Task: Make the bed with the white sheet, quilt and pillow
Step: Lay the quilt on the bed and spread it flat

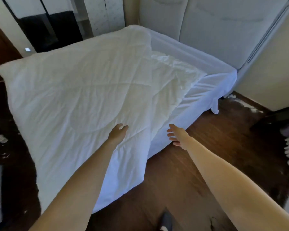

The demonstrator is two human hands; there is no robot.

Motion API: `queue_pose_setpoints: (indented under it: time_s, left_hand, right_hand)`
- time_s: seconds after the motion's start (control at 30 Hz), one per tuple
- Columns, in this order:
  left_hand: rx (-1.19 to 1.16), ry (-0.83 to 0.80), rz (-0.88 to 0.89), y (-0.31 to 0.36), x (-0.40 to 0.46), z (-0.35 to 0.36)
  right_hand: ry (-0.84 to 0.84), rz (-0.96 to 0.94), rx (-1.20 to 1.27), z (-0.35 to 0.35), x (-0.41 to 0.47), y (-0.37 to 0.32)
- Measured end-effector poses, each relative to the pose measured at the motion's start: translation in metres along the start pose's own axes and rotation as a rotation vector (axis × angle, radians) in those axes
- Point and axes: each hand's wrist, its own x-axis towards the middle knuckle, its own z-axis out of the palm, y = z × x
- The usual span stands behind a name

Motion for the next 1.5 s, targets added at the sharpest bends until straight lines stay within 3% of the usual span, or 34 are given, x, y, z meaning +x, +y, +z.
queue_pose_setpoints:
  time_s: [0.23, 0.37, 0.53, 0.8, 0.9, 1.13, 1.33, 1.5]
  left_hand:
    - [-0.013, -0.023, 0.168, 0.14, 0.08, 0.093]
    - [-0.053, -0.005, 0.17, 0.197, 0.153, 0.132]
    - [-0.264, 0.01, 0.096, 0.27, 0.255, 0.178]
    - [0.078, -0.131, 0.037, 0.424, 0.396, 0.253]
    - [0.048, -0.197, -0.056, 0.468, 0.454, 0.288]
    - [-0.146, 0.076, -0.21, 0.507, 0.572, 0.39]
    - [-0.114, 0.046, -0.28, 0.525, 0.655, 0.496]
    - [-0.093, 0.046, -0.332, 0.526, 0.685, 0.567]
  right_hand:
    - [0.072, -0.089, 0.055, -0.132, 0.093, -0.098]
    - [0.036, -0.13, 0.036, -0.178, 0.176, -0.159]
    - [0.081, -0.059, -0.052, -0.225, 0.29, -0.228]
    - [0.088, -0.154, -0.331, -0.334, 0.438, -0.35]
    - [0.178, -0.151, -0.418, -0.376, 0.512, -0.394]
    - [0.043, -0.162, -0.743, -0.443, 0.696, -0.456]
    - [-0.079, -0.136, -0.781, -0.471, 0.836, -0.462]
    - [-0.249, -0.06, -0.706, -0.452, 0.904, -0.436]
